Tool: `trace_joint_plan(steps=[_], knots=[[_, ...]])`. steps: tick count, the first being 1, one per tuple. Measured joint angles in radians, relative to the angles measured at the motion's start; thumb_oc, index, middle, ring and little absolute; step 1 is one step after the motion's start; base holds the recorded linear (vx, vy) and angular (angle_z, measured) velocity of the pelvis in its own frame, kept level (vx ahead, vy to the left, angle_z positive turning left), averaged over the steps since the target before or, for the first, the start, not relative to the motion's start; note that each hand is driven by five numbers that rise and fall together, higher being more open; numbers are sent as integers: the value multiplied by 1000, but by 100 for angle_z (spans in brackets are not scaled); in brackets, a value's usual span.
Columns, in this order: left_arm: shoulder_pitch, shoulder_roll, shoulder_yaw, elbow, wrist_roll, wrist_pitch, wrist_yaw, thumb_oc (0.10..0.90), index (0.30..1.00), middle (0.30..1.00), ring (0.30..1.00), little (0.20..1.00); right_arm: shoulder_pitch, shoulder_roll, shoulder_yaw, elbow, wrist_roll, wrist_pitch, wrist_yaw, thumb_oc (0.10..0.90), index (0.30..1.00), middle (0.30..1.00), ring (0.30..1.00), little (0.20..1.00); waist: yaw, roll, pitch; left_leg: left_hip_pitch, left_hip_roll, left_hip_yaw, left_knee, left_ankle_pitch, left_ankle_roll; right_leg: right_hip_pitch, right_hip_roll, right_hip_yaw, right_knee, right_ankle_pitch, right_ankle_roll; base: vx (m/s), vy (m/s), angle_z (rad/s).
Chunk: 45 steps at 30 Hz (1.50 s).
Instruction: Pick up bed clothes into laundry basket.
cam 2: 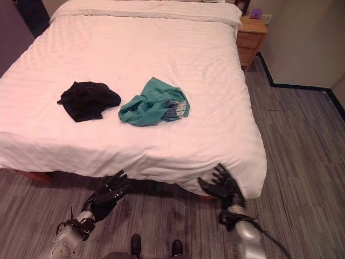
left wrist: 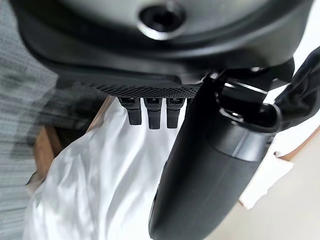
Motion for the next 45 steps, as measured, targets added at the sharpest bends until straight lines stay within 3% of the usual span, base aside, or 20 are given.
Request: trace_joint_plan(steps=[2,5,9,10,11,12,13,14,16,17,18,21,22,24,25,27,31,38,42,45], knots=[[15,1,12,-5,-2,2,-19,800,900,900,900,900,-4,-95,-31,-50,1,-16,22,800,900,900,900,900,-8,-12,-7,1,1,0,0,0,0,-1,1,2,0,0,0,39,-5,-4],[38,17,17,-28,-23,14,-55,800,900,900,900,900,-98,-395,-115,-49,4,-21,36,800,900,900,900,900,-5,-41,-25,-3,2,-3,0,-1,-1,-3,1,3,0,0,0,13,3,1],[63,72,-66,-35,-52,23,-71,800,900,900,900,900,-360,-620,-24,86,2,-75,13,800,900,900,900,900,1,-65,-55,-13,3,-6,0,0,-2,-12,3,1,0,1,-1,-6,-11,1],[78,89,-92,-33,-64,38,-85,800,900,900,900,900,-607,-697,173,236,-23,-95,7,800,900,900,900,900,0,-82,-69,-20,3,-9,0,2,-4,-18,4,-1,0,3,0,-31,-42,6],[73,109,-128,-34,-64,42,-88,800,900,900,900,900,-753,-787,339,326,-53,-94,9,800,900,900,900,900,9,-85,-67,-31,2,-14,0,4,-7,-18,4,-5,0,4,1,-38,-46,13],[53,127,-164,-36,-64,46,-94,800,900,900,900,900,-833,-855,453,370,-85,-86,12,800,900,900,900,900,18,-84,-73,-34,2,-18,1,9,-9,-26,4,-7,0,5,2,-31,-41,17],[52,139,-172,-47,-64,51,-108,800,900,900,900,900,-893,-876,498,397,-130,-82,15,800,900,900,900,900,49,-95,-79,-45,3,-24,1,13,-9,-36,4,-12,0,6,2,-43,-59,18],[50,177,-192,-46,-79,63,-115,800,900,900,900,900,-1230,-836,825,577,-193,-77,9,800,900,900,900,900,63,-115,-79,-54,7,-32,2,16,-13,-40,8,-27,-1,7,0,-34,-45,22],[29,201,-211,-44,-80,66,-116,800,900,900,900,900,-1480,-782,1075,700,-283,-64,19,800,900,900,900,900,90,-122,-79,-73,7,-54,3,23,-17,-49,8,-45,-4,6,0,-36,-39,31],[27,202,-211,-44,-81,64,-116,800,900,900,900,900,-1506,-767,1087,716,-300,-67,22,800,900,900,900,900,110,-121,-79,-80,6,-62,2,28,-17,-54,6,-51,-3,6,0,-24,-30,33],[20,212,-212,-40,-81,62,-118,800,900,900,900,900,-1584,-694,1147,806,-333,-83,23,800,900,900,900,900,140,-121,-79,-92,5,-76,2,32,-20,-60,9,-62,-2,5,1,1,-8,25],[21,222,-200,-35,-81,63,-119,800,900,900,900,900,-1576,-668,1155,789,-366,-91,58,800,900,900,900,900,180,-118,-74,-108,-1,-104,2,38,-21,-63,6,-60,-2,0,5,-23,-38,33],[36,240,-180,-29,-82,64,-129,800,900,900,900,900,-1619,-561,1185,926,-378,-106,70,800,900,900,900,900,208,-117,-63,-108,-4,-114,3,39,-21,-58,4,-74,-5,-3,9,-29,-22,33],[24,269,-178,-34,-82,63,-136,800,900,900,900,900,-1626,-525,1194,1008,-414,-93,91,800,900,900,900,900,235,-109,-45,-124,-8,-132,3,43,-24,-64,2,-86,-8,-8,9,-28,-13,34],[30,292,-167,-33,-82,63,-137,800,900,900,900,900,-1624,-516,1189,1026,-436,-79,105,800,900,900,900,900,271,-99,-28,-143,-10,-138,2,49,-27,-80,1,-84,-8,-8,9,-30,-13,24],[39,328,-167,-30,-82,69,-137,800,900,900,900,900,-1624,-489,1191,1043,-458,-76,108,800,900,900,900,900,292,-81,4,-150,-14,-146,2,53,-27,-84,-1,-86,-7,-7,8,-12,-18,10],[60,340,-155,-26,-81,79,-137,800,900,900,900,900,-1620,-472,1193,1046,-499,-62,131,800,900,900,900,900,302,-61,20,-170,-20,-164,2,57,-24,-94,-5,-108,-2,-7,9,-4,-24,15],[35,343,-156,-34,-81,80,-137,800,900,900,900,900,-1623,-469,1188,1083,-525,-41,128,800,900,900,900,900,303,-49,29,-177,-21,-177,2,57,-24,-97,-5,-109,-8,-8,11,-21,-17,4],[21,345,-164,-58,-81,79,-137,800,900,900,900,900,-1640,-469,1188,1125,-527,-32,127,800,900,900,900,900,301,-19,47,-210,-20,-181,2,70,-31,-129,-3,-110,-8,-7,9,-42,-16,2],[16,352,-179,-75,-81,79,-137,800,900,900,900,900,-1641,-469,1154,1164,-527,-16,121,800,900,900,900,900,302,24,76,-253,-16,-191,3,85,-36,-170,3,-115,-2,3,1,-51,-8,5]])
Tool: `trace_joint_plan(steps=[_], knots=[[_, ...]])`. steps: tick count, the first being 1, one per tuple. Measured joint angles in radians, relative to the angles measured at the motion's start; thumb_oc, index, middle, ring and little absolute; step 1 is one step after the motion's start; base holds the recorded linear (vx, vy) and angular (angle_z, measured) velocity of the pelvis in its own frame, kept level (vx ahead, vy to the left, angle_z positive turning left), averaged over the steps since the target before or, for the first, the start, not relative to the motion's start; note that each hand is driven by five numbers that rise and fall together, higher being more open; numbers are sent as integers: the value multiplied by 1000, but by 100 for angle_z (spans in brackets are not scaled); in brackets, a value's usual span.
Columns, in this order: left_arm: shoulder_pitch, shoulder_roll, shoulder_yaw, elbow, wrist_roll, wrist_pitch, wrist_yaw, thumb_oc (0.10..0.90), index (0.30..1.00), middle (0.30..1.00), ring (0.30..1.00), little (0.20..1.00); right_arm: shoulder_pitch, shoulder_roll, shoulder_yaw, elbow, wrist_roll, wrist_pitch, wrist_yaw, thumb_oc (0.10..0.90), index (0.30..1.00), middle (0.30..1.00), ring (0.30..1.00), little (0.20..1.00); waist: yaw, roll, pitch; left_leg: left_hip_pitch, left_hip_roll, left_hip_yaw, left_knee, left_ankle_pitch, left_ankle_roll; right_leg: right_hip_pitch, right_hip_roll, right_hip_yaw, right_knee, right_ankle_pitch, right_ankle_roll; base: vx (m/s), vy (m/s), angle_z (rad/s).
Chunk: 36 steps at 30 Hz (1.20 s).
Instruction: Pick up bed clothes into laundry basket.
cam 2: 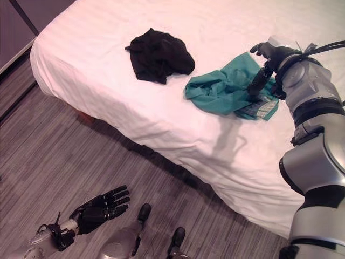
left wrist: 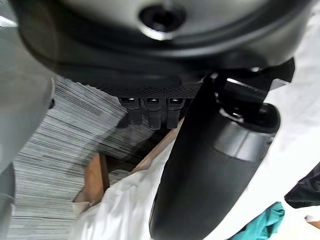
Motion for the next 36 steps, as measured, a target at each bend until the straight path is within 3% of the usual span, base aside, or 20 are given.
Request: trace_joint_plan(steps=[5,10,11,12,20,24,28,29,30,32,35,36], knots=[[5,0,-2,-32,0,-2,3,800,900,900,900,900,27,0,-104,21,16,6,-26,800,900,900,900,900,3,55,49,-41,0,-2,9,5,1,-35,0,-2,1,7,-2,-66,5,2],[2,-1,3,-45,0,-17,7,800,900,900,900,900,74,-1,-275,66,75,-7,-64,800,900,900,900,900,1,75,68,-60,-2,-16,11,6,2,-47,-1,-19,1,7,-3,-28,8,6],[1,-3,8,-48,0,-20,7,800,900,900,900,900,75,-3,-290,70,80,-5,-64,569,554,554,554,554,1,75,68,-60,-1,-18,11,6,2,-47,0,-20,1,7,-2,6,-3,6],[1,-8,16,-49,0,-20,7,800,900,900,900,900,82,-4,-299,73,82,-6,-65,400,300,300,300,300,1,74,68,-61,-1,-20,11,6,2,-47,1,-22,1,7,-2,14,0,6],[-4,-15,27,-62,0,-21,16,800,900,900,900,900,110,-24,-357,74,93,13,-86,400,300,300,300,300,0,74,68,-57,-2,-32,12,15,-4,-38,0,-28,1,8,-3,5,7,4],[-1,-35,71,-59,0,-23,34,800,900,900,900,900,252,-43,-427,-22,119,15,-105,400,300,300,300,300,-4,70,69,-32,-2,-42,11,16,-4,-8,1,-41,1,6,-2,-3,-2,9],[20,-59,250,-57,-3,-45,78,800,900,900,900,900,532,-61,-621,-302,135,-2,-135,400,300,300,300,300,-16,55,70,-13,-1,-43,10,16,-4,12,1,-45,1,0,-1,-5,-5,3],[17,-58,328,-65,-13,-59,96,800,900,900,900,900,659,-55,-712,-407,156,-4,-140,400,300,300,300,300,-30,56,69,-8,-1,-44,11,16,-5,15,1,-45,1,0,-2,0,0,0],[20,-63,406,-77,-29,-77,98,800,900,900,900,900,790,-30,-834,-518,169,-21,-146,400,300,300,300,300,-30,51,68,0,-1,-44,9,15,-5,22,0,-46,1,-1,-2,10,-3,-5],[4,-52,487,-78,-51,-121,125,800,900,900,900,900,908,10,-899,-585,196,-35,-156,400,300,300,300,300,-46,54,66,14,-4,-43,8,15,-5,35,0,-44,1,-2,-1,64,-42,-5],[-72,-26,630,-143,-46,-150,179,800,900,900,900,900,1224,128,-1153,-858,206,-36,-148,400,300,300,300,300,-61,54,62,32,0,-41,9,7,-15,49,-1,-47,7,-8,-8,84,-100,6],[-138,-21,700,-129,-40,-223,249,800,900,900,900,900,1303,182,-1146,-880,216,-51,-131,400,300,300,300,300,-78,49,58,69,-2,-42,7,6,-15,82,-3,-45,26,-22,-7,50,-71,-11]])
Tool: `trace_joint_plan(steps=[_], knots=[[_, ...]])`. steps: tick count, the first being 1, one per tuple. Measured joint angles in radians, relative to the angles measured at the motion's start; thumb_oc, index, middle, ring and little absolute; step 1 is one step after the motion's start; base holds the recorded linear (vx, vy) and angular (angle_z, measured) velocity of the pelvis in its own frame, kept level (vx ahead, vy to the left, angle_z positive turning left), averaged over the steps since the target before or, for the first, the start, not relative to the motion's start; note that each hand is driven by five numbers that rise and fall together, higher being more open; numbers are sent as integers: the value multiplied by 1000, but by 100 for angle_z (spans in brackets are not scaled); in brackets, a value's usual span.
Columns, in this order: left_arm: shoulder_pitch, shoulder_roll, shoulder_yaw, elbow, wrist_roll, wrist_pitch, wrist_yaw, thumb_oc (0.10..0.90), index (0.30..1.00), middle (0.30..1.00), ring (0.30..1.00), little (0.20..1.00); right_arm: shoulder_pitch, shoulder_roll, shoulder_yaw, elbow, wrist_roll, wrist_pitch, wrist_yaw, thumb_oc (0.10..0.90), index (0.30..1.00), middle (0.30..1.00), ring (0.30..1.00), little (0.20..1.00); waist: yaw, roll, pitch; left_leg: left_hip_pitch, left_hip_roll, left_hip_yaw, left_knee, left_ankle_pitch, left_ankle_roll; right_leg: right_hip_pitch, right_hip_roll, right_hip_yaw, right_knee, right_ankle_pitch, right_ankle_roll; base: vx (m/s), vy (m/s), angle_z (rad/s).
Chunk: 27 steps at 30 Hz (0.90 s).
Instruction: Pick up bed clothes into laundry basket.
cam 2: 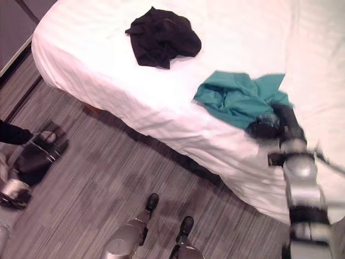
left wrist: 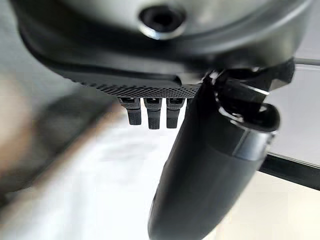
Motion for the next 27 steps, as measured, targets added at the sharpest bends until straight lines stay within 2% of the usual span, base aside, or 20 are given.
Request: trace_joint_plan(steps=[2,5,7,8,9,10,11,12,13,14,15,17,19,21,22,23,24,25,26,27], knots=[[-82,17,25,21,19,-62,59,800,900,900,900,900,43,5,24,-8,11,9,11,400,300,300,300,300,-38,2,-16,23,2,13,-2,-10,-9,15,-3,14,-7,-3,0,47,-98,-18],[-175,104,61,34,73,-103,129,800,900,900,900,900,124,117,10,-74,12,26,39,400,300,300,300,300,-88,-22,-43,62,21,58,7,-31,-23,13,6,55,34,-29,-9,-12,-130,-39],[-197,172,67,53,122,-106,154,800,900,900,900,900,191,149,13,-125,13,34,54,400,300,300,300,300,-105,-28,-46,68,30,86,48,-57,-44,0,12,83,93,-59,-19,-40,-92,-64],[-240,262,65,92,174,-106,180,800,900,900,900,900,276,179,16,-140,14,57,68,400,300,300,300,300,-145,-57,-38,35,21,112,205,-77,-73,-3,0,123,149,-91,-47,9,-34,-58],[-253,267,64,99,179,-106,183,800,900,900,900,900,286,185,16,-140,14,62,68,400,300,300,300,300,-149,-63,-40,18,17,111,242,-77,-73,-3,-3,130,154,-94,-49,27,-8,-81],[-292,290,56,117,191,-113,207,800,900,900,900,900,327,190,38,-136,21,73,63,400,300,300,300,300,-176,-74,-38,-26,13,88,422,-85,-103,13,-2,197,160,-91,-62,146,-5,-85],[-314,325,18,159,202,-124,224,800,900,900,900,900,326,202,56,-117,23,79,58,400,300,300,300,300,-166,-82,-43,-87,5,52,553,-103,-103,18,8,223,177,-98,-76,176,17,-131],[-361,380,-88,221,202,-131,249,800,900,900,900,900,376,212,56,-119,31,81,59,400,300,300,300,300,-157,-74,-93,-129,19,21,526,-135,-88,19,25,255,168,-101,-84,234,67,-101],[-370,435,-117,257,222,-130,233,800,900,900,900,900,384,201,68,-119,31,88,63,400,300,300,300,300,-184,-63,-102,-127,22,14,449,-141,-91,33,32,251,159,-100,-95,218,75,-81],[-386,482,-147,281,232,-127,231,800,900,900,900,900,391,195,67,-120,31,90,68,400,300,300,300,300,-187,-68,-101,-120,27,23,399,-133,-90,19,37,244,170,-91,-113,230,116,-88],[-462,570,-203,386,261,-128,223,800,900,900,900,900,400,180,67,-114,35,95,67,400,300,300,300,300,-204,-55,-115,-141,64,-13,261,-128,-88,20,47,262,168,-97,-122,173,64,-108],[-555,604,-226,482,268,-127,224,800,900,900,900,900,399,178,61,-113,41,100,57,400,300,300,300,300,-216,-54,-116,-151,86,-54,163,-114,-109,22,56,279,162,-94,-123,111,99,-78],[-593,621,-224,519,268,-126,232,800,900,900,900,900,403,179,61,-113,57,104,46,400,300,300,300,300,-229,-52,-117,-152,103,-41,140,-104,-94,55,57,294,137,-77,-105,142,168,-51],[-609,654,-239,567,276,-125,225,800,900,900,900,900,402,180,64,-115,75,105,45,400,300,300,300,300,-228,-40,-126,-118,108,19,138,-99,-79,95,56,324,94,-75,-90,125,211,-55],[-608,661,-241,579,277,-125,225,800,900,900,900,900,403,177,64,-117,81,104,45,400,300,300,300,300,-222,-28,-132,-111,107,24,147,-93,-64,95,55,331,93,-79,-83,164,241,-39],[-630,669,-263,622,289,-120,217,800,900,900,900,900,401,176,70,-116,82,105,36,400,300,300,300,300,-225,3,-151,-73,105,34,132,-91,-54,124,53,339,54,-83,-61,185,252,-31],[-664,678,-303,664,292,-111,212,800,900,900,900,900,394,178,82,-115,82,106,28,400,300,300,300,300,-223,17,-160,-45,102,37,91,-18,-32,126,51,353,58,-99,-36,185,257,-23],[-674,678,-305,681,297,-104,211,800,900,900,900,900,388,180,95,-115,82,105,30,400,300,300,300,300,-219,17,-161,-36,95,56,79,27,-28,123,39,354,71,-115,-15,149,241,-18],[-681,678,-311,694,297,-102,211,800,900,900,900,900,382,185,108,-114,83,106,29,400,300,300,300,300,-219,5,-162,-28,76,66,73,24,-22,123,19,356,74,-120,-7,124,227,-16],[-742,691,-387,769,323,-86,206,800,900,900,900,900,362,200,137,-115,87,105,28,400,300,300,300,300,-215,-15,-167,-24,36,87,65,24,-7,116,-27,361,78,-134,13,116,204,-10]])
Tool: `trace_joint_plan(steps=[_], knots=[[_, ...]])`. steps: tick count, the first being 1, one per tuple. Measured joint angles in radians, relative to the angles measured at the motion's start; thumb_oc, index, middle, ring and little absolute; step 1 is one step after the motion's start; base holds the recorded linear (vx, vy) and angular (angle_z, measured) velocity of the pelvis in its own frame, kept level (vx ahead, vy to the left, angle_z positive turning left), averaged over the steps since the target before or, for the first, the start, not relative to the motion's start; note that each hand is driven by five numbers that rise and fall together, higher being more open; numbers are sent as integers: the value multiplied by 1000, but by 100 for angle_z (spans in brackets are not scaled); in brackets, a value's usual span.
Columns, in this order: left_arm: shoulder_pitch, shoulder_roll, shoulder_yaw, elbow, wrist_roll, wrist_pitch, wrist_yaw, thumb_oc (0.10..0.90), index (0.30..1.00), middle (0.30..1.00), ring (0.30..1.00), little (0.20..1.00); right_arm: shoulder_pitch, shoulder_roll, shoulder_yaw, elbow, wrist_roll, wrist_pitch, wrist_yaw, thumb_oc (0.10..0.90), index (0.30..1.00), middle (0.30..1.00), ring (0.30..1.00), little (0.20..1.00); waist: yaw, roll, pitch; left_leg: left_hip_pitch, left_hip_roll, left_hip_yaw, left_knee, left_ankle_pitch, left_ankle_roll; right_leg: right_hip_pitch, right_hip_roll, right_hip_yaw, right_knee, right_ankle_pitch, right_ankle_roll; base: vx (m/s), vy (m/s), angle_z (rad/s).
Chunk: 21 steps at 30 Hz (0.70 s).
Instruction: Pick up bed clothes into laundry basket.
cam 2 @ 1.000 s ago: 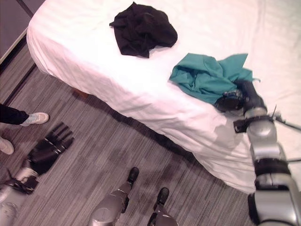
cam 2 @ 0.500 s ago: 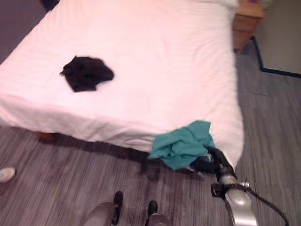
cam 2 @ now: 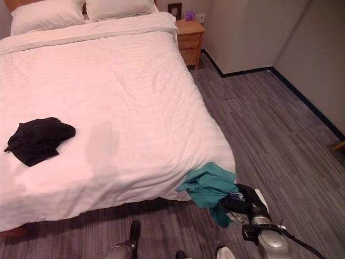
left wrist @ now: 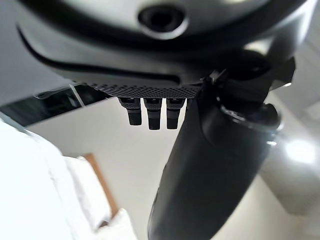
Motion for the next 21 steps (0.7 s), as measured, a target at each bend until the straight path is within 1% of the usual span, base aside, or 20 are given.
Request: trace_joint_plan(steps=[1,2,4,5,6,7,8,9,10,11,12,13,14,15,16,17,18,20,21], knots=[[-62,-1,-61,51,14,22,0,800,900,900,900,900,-17,9,18,1,7,0,-1,400,300,300,300,300,10,-4,1,-2,-18,11,0,-5,12,-6,-20,4,3,-1,2,158,216,-21],[-131,-1,-126,106,33,42,0,800,900,900,900,900,-53,9,64,1,11,0,-1,400,300,300,300,300,24,-12,4,-5,-38,30,-1,-13,23,-17,-38,13,5,1,6,94,156,-19],[-181,3,-164,129,61,55,-8,800,900,900,900,900,-96,13,121,0,11,0,4,400,300,300,300,300,34,-24,7,-6,-52,42,-16,-8,34,-30,-60,14,3,4,12,80,96,-14],[-191,14,-175,119,96,55,-19,800,900,900,900,900,-109,22,128,0,11,0,3,400,300,300,300,300,40,-36,14,-7,-58,48,-22,-8,35,-33,-64,16,-2,9,19,70,79,-10],[-204,39,-222,100,159,56,-21,800,900,900,900,900,-109,20,129,0,11,0,4,400,300,300,300,300,42,-59,25,-7,-65,52,-28,-12,40,-31,-71,13,-16,15,30,1,18,-9],[-232,117,-338,-30,280,66,-24,800,900,900,900,900,-116,20,137,-1,11,0,11,400,300,300,300,300,45,-108,55,-28,-58,52,-29,-10,37,-46,-65,11,-30,15,31,-12,-6,-5],[-308,135,-461,-77,346,80,-17,800,900,900,900,900,-106,18,134,-11,14,-5,10,400,300,300,300,300,50,-116,61,-41,-53,50,-25,-8,29,-56,-62,0,-32,9,39,-17,-39,11],[-458,176,-663,-159,411,92,-35,800,900,900,900,900,-94,12,136,-29,18,-10,11,400,300,300,300,300,66,-124,71,-69,-51,37,-18,-4,22,-71,-60,-29,-35,5,44,-11,-27,26],[-567,190,-792,-203,454,70,-63,800,900,900,900,900,-90,9,130,-41,18,-11,18,400,300,300,300,300,71,-127,76,-102,-50,28,-4,-2,19,-81,-56,-40,-54,5,44,-15,-42,24],[-579,189,-803,-221,475,45,-78,800,900,900,900,900,-111,8,130,-39,18,-11,23,400,300,300,300,300,73,-119,94,-106,-42,28,-2,2,14,-84,-49,-38,-57,11,41,-8,-36,14],[-764,166,-1026,-210,537,51,-94,800,900,900,900,900,-118,5,129,-39,19,-11,23,400,300,300,300,300,74,-106,117,-106,-37,19,8,5,9,-73,-37,-41,-64,14,41,-9,-32,7],[-872,144,-1160,-196,581,55,-108,800,900,900,900,900,-121,1,131,-40,19,-11,24,400,300,300,300,300,73,-96,125,-107,-34,12,10,6,6,-69,-33,-46,-68,16,38,-2,-23,8],[-978,116,-1287,-184,633,52,-114,800,900,900,900,900,-128,-9,127,-42,20,-12,26,400,300,300,300,300,70,-81,135,-109,-30,8,15,2,-5,-69,-25,-57,-69,16,38,0,-13,16],[-1056,84,-1363,-151,668,50,-125,800,900,900,900,900,-127,-11,120,-39,19,-11,26,400,300,300,300,300,66,-70,140,-120,-36,-5,25,0,-10,-68,-20,-67,-69,17,37,0,-9,20],[-1093,45,-1368,-96,710,46,-125,800,900,900,900,900,-128,-12,120,-39,19,-9,26,400,300,300,300,300,61,-64,139,-137,-35,-14,36,-4,-15,-75,-15,-70,-67,19,33,-10,-8,18],[-1116,18,-1348,-30,741,47,-121,800,900,900,900,900,-132,-11,128,-40,19,-8,33,400,300,300,300,300,56,-62,139,-147,-32,-15,44,-4,-15,-83,-10,-71,-67,21,30,-10,5,11],[-1117,-1,-1318,15,759,53,-114,800,900,900,900,900,-134,-11,128,-41,20,-8,41,400,300,300,300,300,48,-62,139,-148,-33,-16,44,-5,-16,-84,-10,-73,-66,19,28,-8,9,6],[-1116,-72,-1239,176,799,54,-101,800,900,900,900,900,-137,-33,141,-48,24,-8,44,400,300,300,300,300,36,-62,139,-159,-31,-19,44,-6,-17,-94,-8,-77,-64,17,25,-1,11,4],[-1115,-73,-1195,238,820,70,-98,800,900,900,900,900,-144,-51,146,-65,30,-8,48,400,300,300,300,300,26,-61,139,-175,-28,-17,45,-6,-17,-111,-6,-73,-64,19,24,10,32,-4]])
